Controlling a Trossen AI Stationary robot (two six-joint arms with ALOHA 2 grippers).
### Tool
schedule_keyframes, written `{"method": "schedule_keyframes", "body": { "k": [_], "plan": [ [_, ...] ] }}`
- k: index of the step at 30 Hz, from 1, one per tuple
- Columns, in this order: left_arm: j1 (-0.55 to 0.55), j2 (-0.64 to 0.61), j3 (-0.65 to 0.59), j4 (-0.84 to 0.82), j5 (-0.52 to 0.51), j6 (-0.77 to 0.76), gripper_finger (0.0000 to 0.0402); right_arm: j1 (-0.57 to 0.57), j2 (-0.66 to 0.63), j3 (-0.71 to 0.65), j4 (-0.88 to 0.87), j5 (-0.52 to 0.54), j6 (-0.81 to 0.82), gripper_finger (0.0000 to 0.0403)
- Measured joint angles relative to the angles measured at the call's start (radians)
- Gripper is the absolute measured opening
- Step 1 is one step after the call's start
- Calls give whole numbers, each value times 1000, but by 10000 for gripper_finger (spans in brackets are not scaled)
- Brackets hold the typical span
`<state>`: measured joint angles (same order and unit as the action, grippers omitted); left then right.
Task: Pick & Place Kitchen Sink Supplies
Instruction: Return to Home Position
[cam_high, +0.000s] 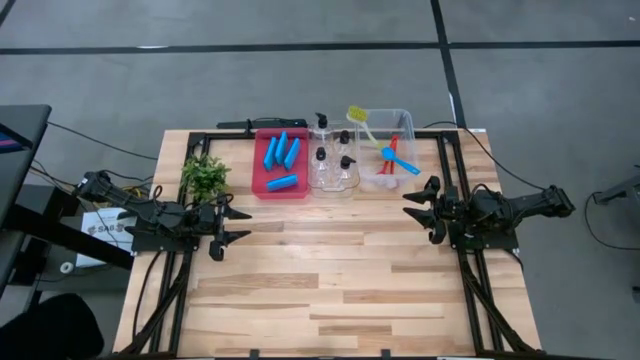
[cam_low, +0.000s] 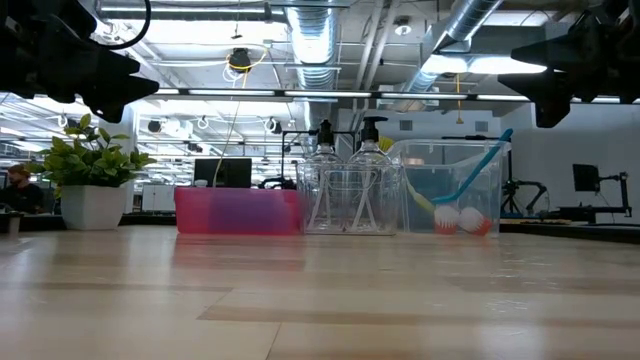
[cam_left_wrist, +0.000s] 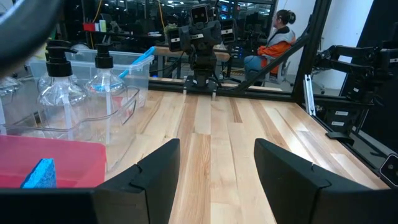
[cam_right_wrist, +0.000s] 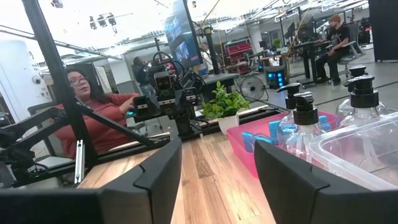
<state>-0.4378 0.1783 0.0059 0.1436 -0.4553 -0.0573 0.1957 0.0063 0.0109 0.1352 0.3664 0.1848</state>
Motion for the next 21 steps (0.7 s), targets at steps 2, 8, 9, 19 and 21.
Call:
{"method": "schedule_keyframes", "body": {
  "k": [2,8,9,19,21],
  "plan": [
    [0,0,0,0,0,0,208,0,0,0,0,0,0,196],
    [0,0,0,0,0,0,208,0,0,0,0,0,0,199],
    [0,0,0,0,0,0,208,0,0,0,0,0,0,199],
    [0,0,0,0,0,0,208,0,0,0,0,0,0,198],
    [0,0,0,0,0,0,208,0,0,0,0,0,0,199]
  ]
}}
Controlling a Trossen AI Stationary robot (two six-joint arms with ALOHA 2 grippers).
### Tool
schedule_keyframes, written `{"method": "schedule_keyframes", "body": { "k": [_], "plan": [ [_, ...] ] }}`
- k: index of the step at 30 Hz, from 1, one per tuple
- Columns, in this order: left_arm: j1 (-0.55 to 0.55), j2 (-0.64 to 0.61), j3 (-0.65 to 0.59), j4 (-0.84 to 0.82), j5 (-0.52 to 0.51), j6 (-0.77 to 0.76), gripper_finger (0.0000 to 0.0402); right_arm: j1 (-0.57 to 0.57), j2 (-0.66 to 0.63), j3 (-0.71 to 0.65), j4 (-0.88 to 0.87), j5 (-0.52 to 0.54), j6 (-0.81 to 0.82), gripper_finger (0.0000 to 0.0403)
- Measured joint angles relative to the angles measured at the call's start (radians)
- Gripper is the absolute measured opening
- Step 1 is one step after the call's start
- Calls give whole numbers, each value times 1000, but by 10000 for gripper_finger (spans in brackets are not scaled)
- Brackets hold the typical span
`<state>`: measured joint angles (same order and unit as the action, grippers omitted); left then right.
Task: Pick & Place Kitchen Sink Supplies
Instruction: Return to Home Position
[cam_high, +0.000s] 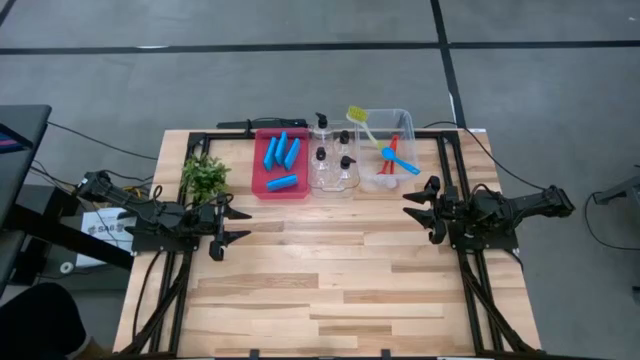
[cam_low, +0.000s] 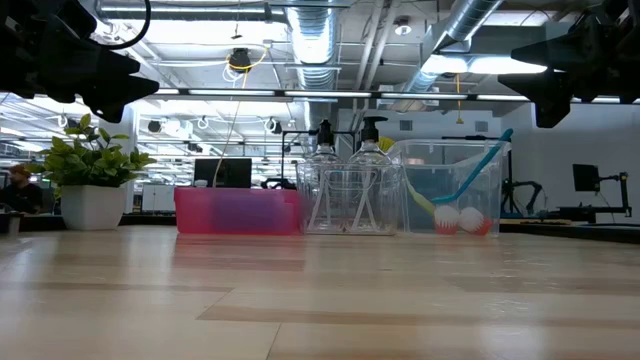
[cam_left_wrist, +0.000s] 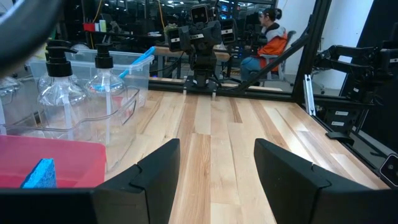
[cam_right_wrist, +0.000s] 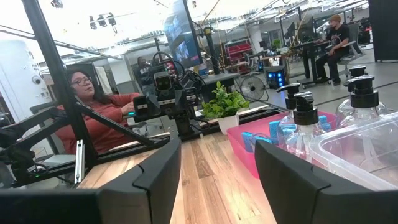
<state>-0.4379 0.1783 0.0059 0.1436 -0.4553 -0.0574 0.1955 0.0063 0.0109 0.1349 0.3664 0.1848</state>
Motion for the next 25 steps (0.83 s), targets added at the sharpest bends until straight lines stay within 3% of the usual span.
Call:
{"method": "schedule_keyframes", "body": {
  "k": [25],
  "plan": [
    [0,0,0,0,0,0,208,0,0,0,0,0,0,197]
  ]
}}
